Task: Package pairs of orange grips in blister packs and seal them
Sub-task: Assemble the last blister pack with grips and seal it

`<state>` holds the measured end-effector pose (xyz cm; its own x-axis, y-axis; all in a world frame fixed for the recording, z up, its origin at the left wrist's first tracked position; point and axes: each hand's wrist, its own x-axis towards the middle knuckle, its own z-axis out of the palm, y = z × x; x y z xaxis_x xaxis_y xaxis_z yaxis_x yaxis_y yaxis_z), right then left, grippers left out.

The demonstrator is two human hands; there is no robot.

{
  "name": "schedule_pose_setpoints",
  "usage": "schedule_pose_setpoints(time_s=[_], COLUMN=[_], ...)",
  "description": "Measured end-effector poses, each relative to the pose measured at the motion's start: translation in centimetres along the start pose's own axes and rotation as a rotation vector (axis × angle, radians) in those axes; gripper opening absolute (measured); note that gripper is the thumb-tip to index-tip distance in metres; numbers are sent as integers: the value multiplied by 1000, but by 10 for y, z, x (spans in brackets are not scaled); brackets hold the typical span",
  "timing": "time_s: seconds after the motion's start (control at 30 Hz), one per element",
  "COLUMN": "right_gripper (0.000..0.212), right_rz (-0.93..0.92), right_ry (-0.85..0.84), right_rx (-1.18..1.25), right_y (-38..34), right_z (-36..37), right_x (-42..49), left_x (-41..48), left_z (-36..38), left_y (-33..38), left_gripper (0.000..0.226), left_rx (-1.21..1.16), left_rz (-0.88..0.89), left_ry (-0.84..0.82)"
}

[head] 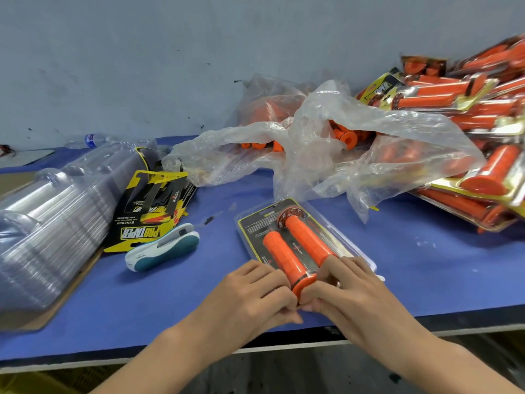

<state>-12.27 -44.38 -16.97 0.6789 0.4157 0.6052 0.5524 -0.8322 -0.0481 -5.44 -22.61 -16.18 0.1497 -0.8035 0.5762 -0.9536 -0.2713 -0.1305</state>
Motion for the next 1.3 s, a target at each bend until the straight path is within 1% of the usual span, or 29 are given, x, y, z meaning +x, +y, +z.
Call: schedule_pose_setpoints(time_s=[0.03, 0.17, 0.23, 0.33, 0.4, 0.53, 0.6, 0.67, 0.77, 0.87, 1.0, 1.13, 1.23, 1.3], right_gripper=[4, 24, 23, 9, 13, 20, 27, 29, 25, 25, 19, 5, 3, 6], right_rz=[10, 27, 4, -23, -9, 44, 45, 35, 31, 42, 32, 52, 64, 66], right_ry=[-4, -18, -18, -16, 1, 116, 106, 74, 56, 49, 55, 117, 157, 161], right_rx=[28, 83, 37, -69, -129, -177, -189, -197, -203, -192, -266, -326, -360, -362], right_y=[1, 7, 10, 10, 4, -5, -5, -3, 4, 12, 12, 6, 6, 7], right_z=[1, 0, 0, 1, 6, 12, 9, 6, 0, -8, -4, 6, 11, 12], right_x=[-2, -5, -5, -4, -2, 2, 4, 5, 2, -1, -2, 1, 3, 2], left_x=[-1, 0, 2, 5, 9, 16, 17, 16, 9, -1, -6, -5, -3, -1], left_z=[0, 0, 2, 2, 2, 5, 6, 7, 7, 0, 0, -3, -3, -1], left_y=[-3, -20, -21, -21, -18, -11, -12, -15, -22, -34, -35, -32, -28, -25], left_gripper=[23, 20, 20, 20, 21, 21, 20, 20, 20, 23, 24, 20, 17, 17], left_rx=[-4, 49, 89, 179, 212, 230, 225, 224, 233, 242, 253, 267, 267, 259], left_rz=[-3, -12, 7, 0, -15, -7, -21, -24, -30, -81, -113, -118, -113, -112], left_ry=[-13, -32, -33, -24, -15, -13, -8, -13, -18, -10, -29, -56, -42, -20])
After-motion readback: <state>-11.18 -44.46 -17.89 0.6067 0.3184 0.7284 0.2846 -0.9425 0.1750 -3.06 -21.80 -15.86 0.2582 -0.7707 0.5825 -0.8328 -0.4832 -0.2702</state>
